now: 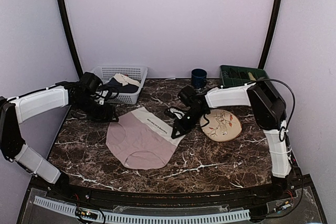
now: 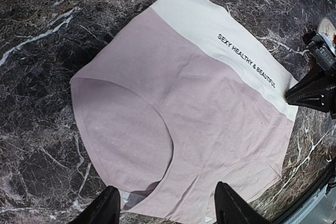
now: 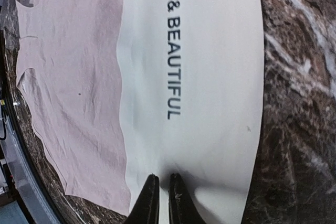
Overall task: Roll the underwear
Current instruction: Move the underwear to the center of the board.
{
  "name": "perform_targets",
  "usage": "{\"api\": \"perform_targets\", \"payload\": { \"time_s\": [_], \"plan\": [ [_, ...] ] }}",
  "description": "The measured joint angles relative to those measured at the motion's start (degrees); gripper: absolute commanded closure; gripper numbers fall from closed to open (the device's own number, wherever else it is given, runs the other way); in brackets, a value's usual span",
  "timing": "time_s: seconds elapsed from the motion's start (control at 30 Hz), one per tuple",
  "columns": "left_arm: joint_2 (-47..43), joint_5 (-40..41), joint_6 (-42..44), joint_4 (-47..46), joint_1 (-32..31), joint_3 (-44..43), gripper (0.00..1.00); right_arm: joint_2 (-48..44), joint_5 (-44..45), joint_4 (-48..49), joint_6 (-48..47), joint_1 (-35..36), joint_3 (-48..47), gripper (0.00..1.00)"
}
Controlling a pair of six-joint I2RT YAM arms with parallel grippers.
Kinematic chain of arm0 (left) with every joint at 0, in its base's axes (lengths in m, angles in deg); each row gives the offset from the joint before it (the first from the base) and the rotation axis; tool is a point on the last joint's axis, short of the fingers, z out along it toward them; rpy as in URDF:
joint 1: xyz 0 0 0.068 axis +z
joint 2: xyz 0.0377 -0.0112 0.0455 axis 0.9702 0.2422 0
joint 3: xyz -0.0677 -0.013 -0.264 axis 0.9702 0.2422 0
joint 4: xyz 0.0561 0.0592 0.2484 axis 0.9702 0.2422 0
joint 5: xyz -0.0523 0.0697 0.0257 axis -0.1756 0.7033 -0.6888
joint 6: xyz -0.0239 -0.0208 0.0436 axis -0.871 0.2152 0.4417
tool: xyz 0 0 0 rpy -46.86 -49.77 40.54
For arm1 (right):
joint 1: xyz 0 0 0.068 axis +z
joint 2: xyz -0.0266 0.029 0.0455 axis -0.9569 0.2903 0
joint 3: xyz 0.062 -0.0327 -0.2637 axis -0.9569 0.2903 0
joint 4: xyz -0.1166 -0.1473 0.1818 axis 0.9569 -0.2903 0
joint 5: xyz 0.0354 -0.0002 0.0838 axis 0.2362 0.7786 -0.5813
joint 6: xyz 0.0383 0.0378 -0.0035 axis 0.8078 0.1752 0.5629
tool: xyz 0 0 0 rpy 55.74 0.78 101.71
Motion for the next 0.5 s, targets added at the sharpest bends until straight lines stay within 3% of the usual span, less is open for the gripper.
{"api": "perform_targets", "payload": {
  "time_s": [0.13, 0.27, 0.4, 0.5],
  "plan": [
    [-0.1, 0.0, -0.2, 0.0, -1.8, 0.3, 0.36, -8.5, -0.1, 4.5, 1.1, 0.0, 14.1, 0.92],
    [0.4, 0.4, -0.3, -0.2, -9.4, 0.3, 0.39, -18.8, -2.8, 5.9, 3.4, 1.8, 29.6, 0.88],
    [4.2, -1.0, -1.4, -1.5, -16.1, 0.3, 0.42, -24.9, -5.4, 5.1, 7.0, 5.6, 36.2, 0.83],
    [8.2, -1.7, -2.0, -3.2, -18.3, 0.7, 0.46, -26.8, -5.4, 5.2, 9.1, 5.5, 35.6, 0.8]
  ]
}}
